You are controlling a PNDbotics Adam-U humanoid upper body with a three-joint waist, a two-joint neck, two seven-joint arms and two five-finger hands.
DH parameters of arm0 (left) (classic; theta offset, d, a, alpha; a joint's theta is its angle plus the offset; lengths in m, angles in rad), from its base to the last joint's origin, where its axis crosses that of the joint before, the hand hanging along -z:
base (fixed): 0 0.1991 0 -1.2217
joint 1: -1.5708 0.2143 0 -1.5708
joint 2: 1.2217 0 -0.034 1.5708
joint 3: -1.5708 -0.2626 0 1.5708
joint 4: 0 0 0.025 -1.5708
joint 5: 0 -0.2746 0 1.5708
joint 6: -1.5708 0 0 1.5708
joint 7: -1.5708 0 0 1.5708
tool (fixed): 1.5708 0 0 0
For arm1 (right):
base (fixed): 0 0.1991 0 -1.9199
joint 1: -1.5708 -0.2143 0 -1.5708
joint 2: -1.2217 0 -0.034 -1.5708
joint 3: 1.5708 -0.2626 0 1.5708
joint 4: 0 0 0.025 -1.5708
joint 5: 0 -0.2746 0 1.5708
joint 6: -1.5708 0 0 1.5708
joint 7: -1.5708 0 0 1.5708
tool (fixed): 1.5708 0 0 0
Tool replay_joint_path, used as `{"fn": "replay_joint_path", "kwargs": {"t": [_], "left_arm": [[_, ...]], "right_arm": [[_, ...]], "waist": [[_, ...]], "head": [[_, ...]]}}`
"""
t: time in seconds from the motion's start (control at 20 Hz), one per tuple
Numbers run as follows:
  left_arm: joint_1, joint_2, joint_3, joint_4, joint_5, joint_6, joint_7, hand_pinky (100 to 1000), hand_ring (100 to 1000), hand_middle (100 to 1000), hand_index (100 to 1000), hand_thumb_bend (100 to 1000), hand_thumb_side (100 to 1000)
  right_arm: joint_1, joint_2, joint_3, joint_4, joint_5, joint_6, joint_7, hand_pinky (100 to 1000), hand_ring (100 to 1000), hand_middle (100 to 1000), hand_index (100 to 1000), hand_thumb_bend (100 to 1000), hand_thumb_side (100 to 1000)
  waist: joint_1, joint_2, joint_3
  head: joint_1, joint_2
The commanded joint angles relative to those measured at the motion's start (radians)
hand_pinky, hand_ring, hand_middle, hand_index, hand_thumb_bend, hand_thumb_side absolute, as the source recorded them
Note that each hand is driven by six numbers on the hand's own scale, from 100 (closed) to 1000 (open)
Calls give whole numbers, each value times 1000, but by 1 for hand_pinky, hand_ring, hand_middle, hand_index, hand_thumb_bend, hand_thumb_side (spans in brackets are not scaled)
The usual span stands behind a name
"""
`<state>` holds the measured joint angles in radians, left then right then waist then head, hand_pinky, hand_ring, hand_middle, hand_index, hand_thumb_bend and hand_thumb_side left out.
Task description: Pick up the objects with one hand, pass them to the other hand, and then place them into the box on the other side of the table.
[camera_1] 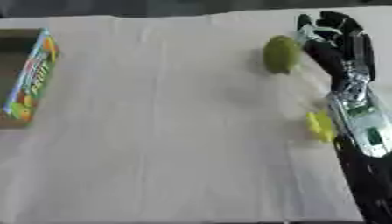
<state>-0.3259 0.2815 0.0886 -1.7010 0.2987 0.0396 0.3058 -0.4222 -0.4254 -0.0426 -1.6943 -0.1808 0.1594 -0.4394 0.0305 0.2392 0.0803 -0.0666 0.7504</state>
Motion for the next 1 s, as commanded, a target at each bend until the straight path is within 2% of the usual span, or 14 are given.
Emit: {"fn": "replay_joint_path", "kwargs": {"t": [0.05,0.4,0.55,0.75,1.0], "left_arm": [[-12,26,4,-13,-6,-2,3,625,896,762,797,560,567],[-13,27,4,-13,-5,-2,3,625,897,763,797,560,567],[-11,32,6,-12,-5,-2,5,625,897,763,797,560,567],[-6,43,7,-11,-8,-2,6,625,897,763,797,560,568],[-1,56,10,-10,-11,-2,9,625,898,763,797,560,568]], "right_arm": [[-14,-25,-12,-19,5,3,1,639,710,692,752,376,305],[-21,-33,-15,-25,7,7,0,640,712,693,754,378,303],[-25,-66,-15,-29,14,24,3,643,718,699,758,383,301],[-27,-150,-6,-34,-5,78,28,649,730,714,772,407,304],[-7,-295,32,-55,-23,185,110,666,747,739,794,454,317]], "waist": [[-1,-21,0],[-1,-20,-1],[-6,-21,-6],[-15,-25,-16],[-25,-28,-26]], "head": [[12,17],[1,12],[-19,4],[-40,-2],[-66,-8]]}}
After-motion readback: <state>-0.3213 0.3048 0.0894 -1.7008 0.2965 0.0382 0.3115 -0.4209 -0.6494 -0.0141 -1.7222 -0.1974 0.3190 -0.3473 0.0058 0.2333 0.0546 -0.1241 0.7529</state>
